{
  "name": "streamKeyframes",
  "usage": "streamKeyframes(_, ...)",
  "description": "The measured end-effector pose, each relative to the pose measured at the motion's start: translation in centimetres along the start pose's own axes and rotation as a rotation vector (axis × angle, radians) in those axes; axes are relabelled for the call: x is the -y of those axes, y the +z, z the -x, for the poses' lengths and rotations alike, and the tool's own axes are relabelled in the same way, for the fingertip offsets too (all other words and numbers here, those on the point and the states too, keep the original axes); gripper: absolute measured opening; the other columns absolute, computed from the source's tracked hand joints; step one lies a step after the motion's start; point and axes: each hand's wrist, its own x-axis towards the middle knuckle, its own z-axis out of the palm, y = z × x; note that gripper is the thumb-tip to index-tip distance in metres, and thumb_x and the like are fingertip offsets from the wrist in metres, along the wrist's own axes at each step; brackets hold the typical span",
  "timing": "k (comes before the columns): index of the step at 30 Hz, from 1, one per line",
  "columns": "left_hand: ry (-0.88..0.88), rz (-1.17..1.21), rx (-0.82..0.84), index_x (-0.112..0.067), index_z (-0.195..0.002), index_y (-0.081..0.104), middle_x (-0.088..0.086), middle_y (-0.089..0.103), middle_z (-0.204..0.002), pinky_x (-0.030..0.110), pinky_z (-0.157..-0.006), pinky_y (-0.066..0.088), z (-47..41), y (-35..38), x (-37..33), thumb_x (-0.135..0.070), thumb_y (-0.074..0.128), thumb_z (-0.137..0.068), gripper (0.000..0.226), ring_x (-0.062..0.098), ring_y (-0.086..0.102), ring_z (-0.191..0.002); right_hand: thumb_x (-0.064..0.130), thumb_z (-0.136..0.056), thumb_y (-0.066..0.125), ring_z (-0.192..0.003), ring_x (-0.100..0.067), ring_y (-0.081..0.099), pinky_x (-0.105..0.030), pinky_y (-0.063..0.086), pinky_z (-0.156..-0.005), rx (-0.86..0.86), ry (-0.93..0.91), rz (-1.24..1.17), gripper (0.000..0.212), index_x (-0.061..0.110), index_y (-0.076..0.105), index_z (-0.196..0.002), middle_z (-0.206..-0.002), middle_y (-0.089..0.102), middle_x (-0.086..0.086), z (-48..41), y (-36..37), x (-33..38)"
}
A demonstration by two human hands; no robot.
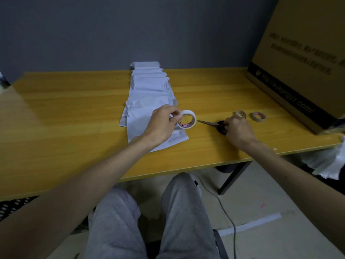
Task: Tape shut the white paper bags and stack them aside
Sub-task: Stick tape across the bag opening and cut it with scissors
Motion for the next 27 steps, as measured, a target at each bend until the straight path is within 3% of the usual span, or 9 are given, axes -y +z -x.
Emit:
streamKeyframes(5, -0.017, 0.003, -0.009, -0.007, -0.103, 0.067, 0.008, 0.062, -0.103, 0.041, -0.086, 0.051, -0.2, 0.2, 0.1, -0.012, 0.058, -0.095, 0.014, 0.025, 0.063, -0.089, 0.027, -0.089, 0.066, -0.098, -0.029, 0.055, -0.032, 0.046, -0.074, 0.083, -0.040, 0.050, 0.029, 0.004, 0.066, -0.107, -0.112, 0.056, -0.016, 0.1, -0.9, 0.7)
streamKeyframes(8, -0.019, 0.016, -0.022, -0.007, -0.103, 0.068, 0.009, 0.062, -0.103, 0.044, -0.085, 0.052, -0.4, 0.2, 0.2, -0.012, 0.058, -0.095, 0.014, 0.025, 0.063, -0.088, 0.030, -0.089, 0.066, -0.077, -0.025, 0.052, -0.027, 0.036, -0.052, 0.169, -0.058, 0.119, 0.028, 0.006, 0.059, -0.077, -0.095, 0.055, -0.015, 0.1, -1.2, 1.3)
streamKeyframes(10, -0.015, 0.013, -0.026, -0.007, -0.104, 0.068, 0.009, 0.061, -0.103, 0.043, -0.085, 0.052, -0.4, 0.2, 0.2, -0.012, 0.057, -0.095, 0.014, 0.025, 0.063, -0.087, 0.027, -0.090, 0.064, -0.067, -0.022, 0.047, -0.026, 0.026, -0.046, 0.203, -0.085, 0.109, 0.034, 0.009, 0.049, -0.065, -0.086, 0.050, -0.012, 0.2, -1.3, 1.4)
streamKeyframes(14, -0.022, 0.014, -0.039, -0.006, -0.105, 0.067, 0.010, 0.061, -0.105, 0.038, -0.082, 0.052, -0.3, 0.1, 0.4, -0.013, 0.057, -0.096, 0.015, 0.024, 0.063, -0.083, 0.019, -0.091, 0.061, -0.068, -0.023, 0.047, -0.025, 0.025, -0.048, 0.185, -0.149, 0.044, 0.026, 0.006, 0.050, -0.072, -0.086, 0.047, -0.010, 0.8, -1.9, 1.8)
streamKeyframes(17, -0.030, 0.012, -0.035, -0.007, -0.105, 0.066, 0.010, 0.061, -0.106, 0.035, -0.081, 0.052, -0.3, 0.2, 0.6, -0.013, 0.057, -0.096, 0.015, 0.024, 0.063, -0.083, 0.020, -0.089, 0.063, -0.056, -0.018, 0.042, -0.025, 0.027, -0.043, 0.209, -0.147, 0.044, 0.029, 0.002, 0.053, -0.069, -0.076, 0.046, -0.008, 1.3, -2.7, 2.3)
streamKeyframes(22, -0.034, 0.011, -0.032, -0.006, -0.105, 0.066, 0.009, 0.061, -0.105, 0.032, -0.079, 0.052, -0.4, 0.2, 0.6, -0.015, 0.057, -0.096, 0.015, 0.023, 0.063, -0.082, 0.030, -0.087, 0.065, -0.049, -0.019, 0.031, -0.027, 0.023, -0.046, 0.342, -0.012, -0.178, 0.037, 0.007, 0.048, -0.064, -0.054, 0.036, -0.003, 2.0, -4.2, 2.6)
streamKeyframes(27, -0.033, -0.002, -0.038, -0.006, -0.106, 0.066, 0.008, 0.060, -0.104, 0.029, -0.076, 0.049, -0.5, 0.4, 0.7, -0.015, 0.056, -0.096, 0.016, 0.022, 0.062, -0.083, 0.041, -0.084, 0.068, -0.074, -0.020, 0.030, -0.034, 0.024, -0.067, 0.593, 0.041, -0.380, 0.036, 0.012, 0.046, -0.084, -0.079, 0.036, -0.005, 3.8, -6.4, 3.3)
